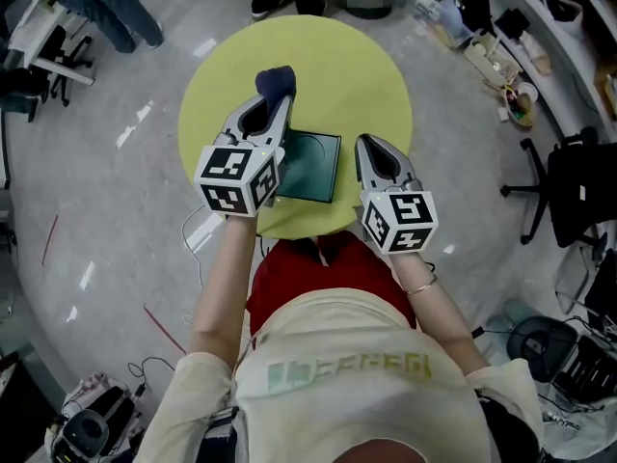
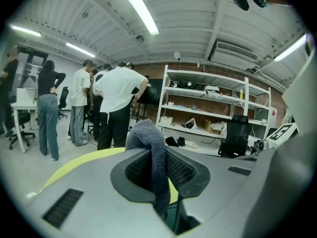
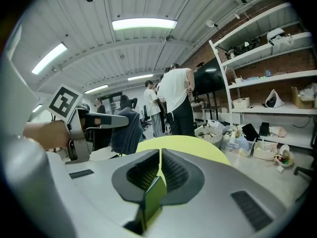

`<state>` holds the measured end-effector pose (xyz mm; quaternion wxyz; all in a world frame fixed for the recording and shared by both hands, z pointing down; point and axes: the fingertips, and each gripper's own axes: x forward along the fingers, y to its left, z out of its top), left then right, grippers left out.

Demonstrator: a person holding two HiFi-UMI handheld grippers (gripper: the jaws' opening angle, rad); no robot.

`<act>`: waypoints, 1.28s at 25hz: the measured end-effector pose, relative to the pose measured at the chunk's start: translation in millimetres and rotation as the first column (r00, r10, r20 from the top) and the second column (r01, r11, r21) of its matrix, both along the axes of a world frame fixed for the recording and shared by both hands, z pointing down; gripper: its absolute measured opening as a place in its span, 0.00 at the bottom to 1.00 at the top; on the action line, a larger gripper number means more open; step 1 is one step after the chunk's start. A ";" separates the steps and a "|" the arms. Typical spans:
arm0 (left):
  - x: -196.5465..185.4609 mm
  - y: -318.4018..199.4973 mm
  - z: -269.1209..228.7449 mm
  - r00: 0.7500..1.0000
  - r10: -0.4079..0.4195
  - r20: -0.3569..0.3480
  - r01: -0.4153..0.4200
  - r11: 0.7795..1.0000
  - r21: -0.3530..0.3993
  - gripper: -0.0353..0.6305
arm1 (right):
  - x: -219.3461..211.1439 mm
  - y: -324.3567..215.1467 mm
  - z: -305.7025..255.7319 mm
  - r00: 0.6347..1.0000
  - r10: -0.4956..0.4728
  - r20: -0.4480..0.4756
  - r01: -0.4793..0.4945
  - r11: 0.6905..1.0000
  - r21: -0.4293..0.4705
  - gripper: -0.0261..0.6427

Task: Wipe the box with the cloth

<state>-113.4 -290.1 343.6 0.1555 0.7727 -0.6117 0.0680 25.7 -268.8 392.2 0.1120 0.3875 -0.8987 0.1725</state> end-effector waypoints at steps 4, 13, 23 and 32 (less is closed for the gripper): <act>16.3 -33.3 -1.7 0.995 0.104 0.008 -0.104 0.994 -0.016 0.15 | 0.5 -11.9 2.4 0.999 0.051 -0.007 -0.051 0.998 -0.022 0.10; 47.7 -82.9 23.3 0.933 0.359 -0.018 -0.359 0.931 -0.069 0.15 | 0.3 -20.3 16.1 0.974 0.218 -0.055 -0.221 0.973 -0.067 0.10; 77.4 -72.5 65.0 0.791 0.609 -0.061 -0.611 0.780 -0.136 0.15 | -11.3 7.8 39.8 0.925 0.364 -0.108 -0.375 0.921 -0.107 0.10; 93.8 -36.6 105.2 0.664 0.745 -0.058 -0.732 0.633 -0.252 0.15 | -11.6 30.3 52.6 0.883 0.451 -0.131 -0.466 0.877 -0.118 0.10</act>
